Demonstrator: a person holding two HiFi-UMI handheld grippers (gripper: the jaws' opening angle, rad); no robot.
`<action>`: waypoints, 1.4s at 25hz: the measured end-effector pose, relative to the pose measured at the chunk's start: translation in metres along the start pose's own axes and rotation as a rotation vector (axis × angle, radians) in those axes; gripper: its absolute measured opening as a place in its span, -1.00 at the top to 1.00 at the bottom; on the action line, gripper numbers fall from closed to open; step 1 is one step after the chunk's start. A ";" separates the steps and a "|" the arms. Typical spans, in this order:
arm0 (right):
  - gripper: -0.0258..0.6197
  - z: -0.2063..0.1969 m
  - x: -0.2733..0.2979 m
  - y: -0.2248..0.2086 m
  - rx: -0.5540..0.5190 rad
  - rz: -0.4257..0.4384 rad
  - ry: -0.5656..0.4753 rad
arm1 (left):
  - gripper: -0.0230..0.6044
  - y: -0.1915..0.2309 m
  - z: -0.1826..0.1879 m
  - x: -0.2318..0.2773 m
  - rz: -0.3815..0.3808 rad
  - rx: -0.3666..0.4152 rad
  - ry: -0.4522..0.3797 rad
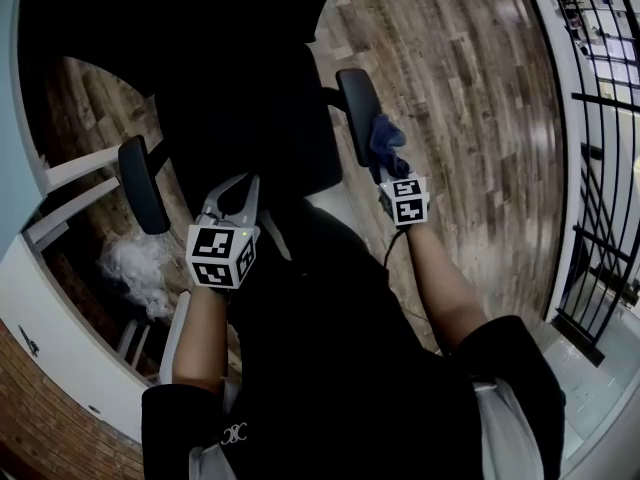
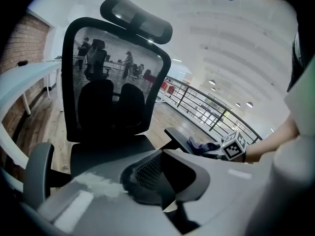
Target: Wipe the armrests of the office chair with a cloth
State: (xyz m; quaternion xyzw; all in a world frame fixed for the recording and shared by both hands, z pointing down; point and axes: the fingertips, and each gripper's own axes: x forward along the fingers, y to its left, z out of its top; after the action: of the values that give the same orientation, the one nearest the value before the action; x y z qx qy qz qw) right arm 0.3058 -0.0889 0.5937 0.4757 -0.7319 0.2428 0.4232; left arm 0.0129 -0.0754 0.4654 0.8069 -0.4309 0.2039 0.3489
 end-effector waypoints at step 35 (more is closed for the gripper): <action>0.78 0.149 0.077 0.010 0.087 0.109 -0.128 | 0.91 0.033 -0.040 -0.016 0.052 -0.139 -0.038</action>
State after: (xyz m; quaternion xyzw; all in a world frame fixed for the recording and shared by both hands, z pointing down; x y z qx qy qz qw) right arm 0.2246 -0.2356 0.5819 0.4675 -0.7711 0.2660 0.3408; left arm -0.0249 -0.0495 0.4951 0.7728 -0.4714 0.1672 0.3907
